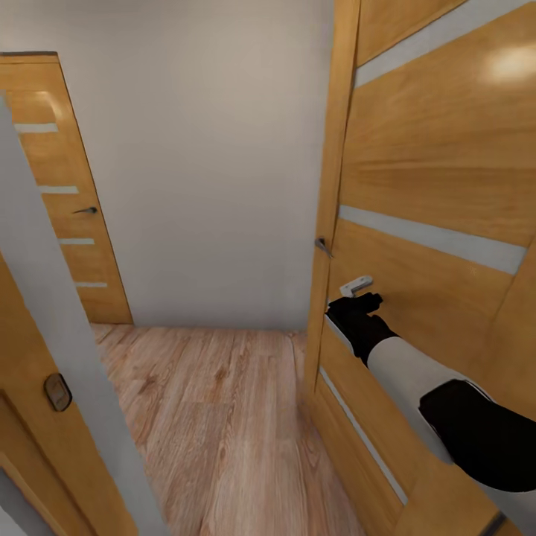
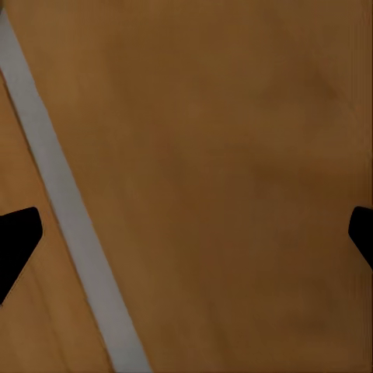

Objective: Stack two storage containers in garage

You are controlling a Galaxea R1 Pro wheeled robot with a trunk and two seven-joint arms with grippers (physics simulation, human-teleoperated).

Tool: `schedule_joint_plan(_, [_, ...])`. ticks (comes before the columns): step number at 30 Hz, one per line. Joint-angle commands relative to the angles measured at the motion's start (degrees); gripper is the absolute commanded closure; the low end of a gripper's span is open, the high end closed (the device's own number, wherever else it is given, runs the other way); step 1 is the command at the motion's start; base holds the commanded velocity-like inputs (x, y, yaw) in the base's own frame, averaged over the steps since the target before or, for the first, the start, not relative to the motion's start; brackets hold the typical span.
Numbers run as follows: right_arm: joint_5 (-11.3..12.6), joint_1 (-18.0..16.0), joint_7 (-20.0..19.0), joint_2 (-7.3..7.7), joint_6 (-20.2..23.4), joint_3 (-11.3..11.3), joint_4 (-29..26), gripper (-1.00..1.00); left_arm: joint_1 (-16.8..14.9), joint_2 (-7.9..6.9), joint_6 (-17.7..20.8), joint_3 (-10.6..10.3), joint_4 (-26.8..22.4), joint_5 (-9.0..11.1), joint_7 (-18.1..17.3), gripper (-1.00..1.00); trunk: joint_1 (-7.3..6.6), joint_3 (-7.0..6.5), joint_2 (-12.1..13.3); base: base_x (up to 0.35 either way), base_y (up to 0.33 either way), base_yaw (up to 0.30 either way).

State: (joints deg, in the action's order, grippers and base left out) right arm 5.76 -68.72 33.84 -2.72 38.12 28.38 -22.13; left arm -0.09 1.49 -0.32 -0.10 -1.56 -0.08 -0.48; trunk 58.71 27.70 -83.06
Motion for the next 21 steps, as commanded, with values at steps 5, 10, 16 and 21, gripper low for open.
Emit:
schedule_joint_plan(5, [-1.1, -0.1, 0.6, 2.19, 0.9, 0.9, -0.1, -1.00, 0.0, 0.00, 0.0, 0.0, 0.0, 0.0, -0.1, -1.00, 0.02, 0.05, 0.0, 0.065, -0.024, 0.000])
schedule_joint_plan(10, [-1.1, -0.1, 0.6, 2.24, 0.9, 0.9, -0.1, -1.00, 0.0, 0.00, 0.0, 0.0, 0.0, 0.0, -0.1, -1.00, 0.02, 0.05, 0.0, 0.005, -0.002, 0.000])
schedule_joint_plan(16, [-1.1, -0.1, 0.6, 2.34, 0.9, 0.9, -0.1, -1.00, 0.0, 0.00, 0.0, 0.0, 0.0, 0.0, -0.1, -1.00, 0.02, 0.05, 0.0, 0.000, 0.000, 0.000])
schedule_joint_plan(21, [-1.1, -0.1, 0.6, 3.16, 0.9, 0.9, -0.1, -1.00, 0.0, 0.00, 0.0, 0.0, -0.1, 0.0, -0.1, -1.00, 0.02, 0.05, 0.0, 0.000, 0.000, 0.000])
